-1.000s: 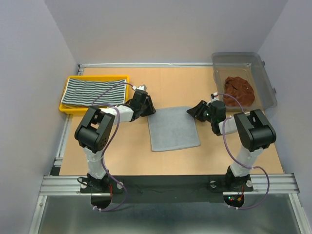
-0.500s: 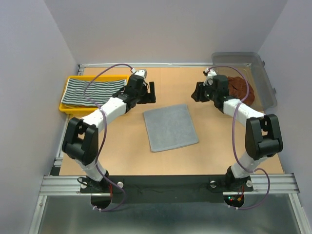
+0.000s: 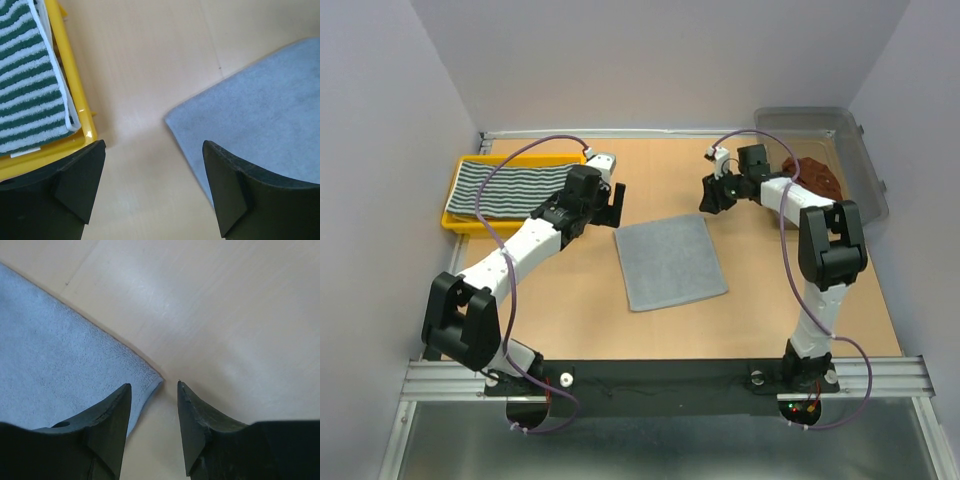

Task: Fold and stack the towels
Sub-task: Fold the towel

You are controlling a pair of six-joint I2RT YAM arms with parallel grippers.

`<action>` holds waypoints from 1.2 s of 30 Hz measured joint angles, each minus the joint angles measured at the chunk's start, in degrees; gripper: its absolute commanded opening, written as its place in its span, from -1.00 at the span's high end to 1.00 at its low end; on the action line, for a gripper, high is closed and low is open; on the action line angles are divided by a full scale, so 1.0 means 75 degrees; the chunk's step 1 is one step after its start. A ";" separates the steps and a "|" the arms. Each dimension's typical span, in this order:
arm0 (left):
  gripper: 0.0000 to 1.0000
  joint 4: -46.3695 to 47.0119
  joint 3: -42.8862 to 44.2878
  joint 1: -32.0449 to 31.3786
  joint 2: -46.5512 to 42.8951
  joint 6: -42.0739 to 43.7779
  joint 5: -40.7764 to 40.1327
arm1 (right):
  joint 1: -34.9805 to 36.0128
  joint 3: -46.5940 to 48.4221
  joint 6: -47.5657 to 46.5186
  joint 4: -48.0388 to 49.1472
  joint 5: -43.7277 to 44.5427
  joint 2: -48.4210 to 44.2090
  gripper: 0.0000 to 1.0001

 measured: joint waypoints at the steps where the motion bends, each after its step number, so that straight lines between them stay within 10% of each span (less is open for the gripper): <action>1: -0.80 0.0003 -0.0070 0.0000 0.0003 0.0061 -0.0064 | 0.0023 0.0041 -0.0079 -0.0119 -0.0015 0.0082 0.06; 22: -0.75 0.0157 -0.0219 0.0000 0.0023 0.0527 -0.0417 | 0.0545 0.0484 -0.0341 -0.0373 0.0874 0.0924 0.13; 36: -0.59 0.0079 0.0195 0.0000 0.1425 0.0586 0.0006 | 0.0574 0.0114 -0.0420 -0.0050 0.1524 0.0749 0.98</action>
